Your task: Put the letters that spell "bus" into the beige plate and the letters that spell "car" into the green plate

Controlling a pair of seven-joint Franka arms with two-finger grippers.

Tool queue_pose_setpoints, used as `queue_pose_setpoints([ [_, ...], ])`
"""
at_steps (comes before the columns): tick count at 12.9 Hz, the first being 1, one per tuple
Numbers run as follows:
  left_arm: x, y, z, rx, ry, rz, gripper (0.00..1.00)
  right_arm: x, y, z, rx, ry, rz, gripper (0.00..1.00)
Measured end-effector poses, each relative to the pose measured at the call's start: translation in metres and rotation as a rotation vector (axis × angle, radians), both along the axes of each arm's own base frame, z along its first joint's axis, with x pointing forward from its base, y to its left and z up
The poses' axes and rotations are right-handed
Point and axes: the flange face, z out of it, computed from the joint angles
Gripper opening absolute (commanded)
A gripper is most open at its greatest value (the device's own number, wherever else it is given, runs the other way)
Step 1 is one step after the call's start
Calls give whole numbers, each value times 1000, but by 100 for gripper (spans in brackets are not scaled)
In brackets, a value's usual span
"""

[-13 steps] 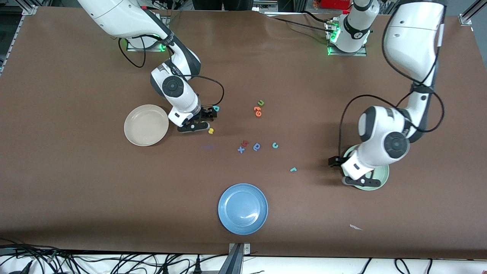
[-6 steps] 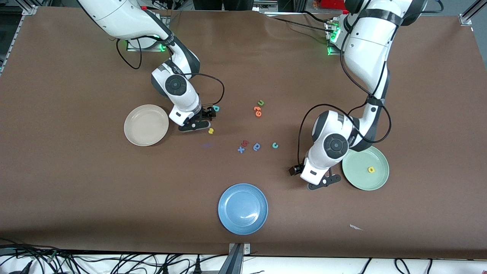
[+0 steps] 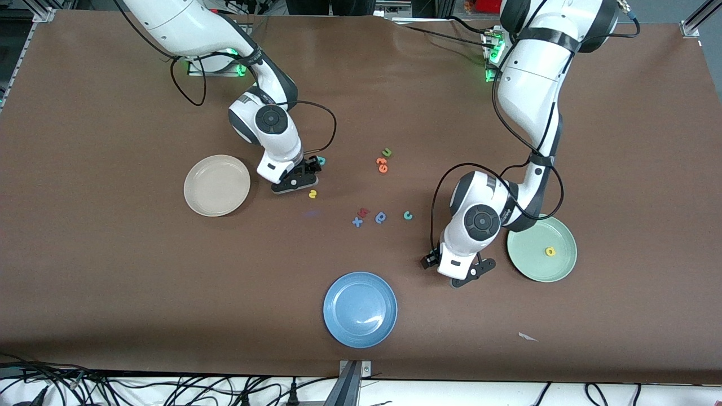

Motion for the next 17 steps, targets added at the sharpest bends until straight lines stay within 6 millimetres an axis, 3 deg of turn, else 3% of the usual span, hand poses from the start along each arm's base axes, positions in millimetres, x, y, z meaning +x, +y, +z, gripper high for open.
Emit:
queue_pose_setpoints([
  [3,-3,-5,-5,3,6,6,64,0,2,1,2,-5,6,92],
  [9,-5,-13,-3,2,4,0,60,-3,30,14,14,-52,75,92],
  [12,-7,-18,-3,2,4,-4,57,1,23,8,-10,-65,99,91],
  [17,-8,-19,-3,5,8,-5,44,4,18,2,-12,-77,109,75],
])
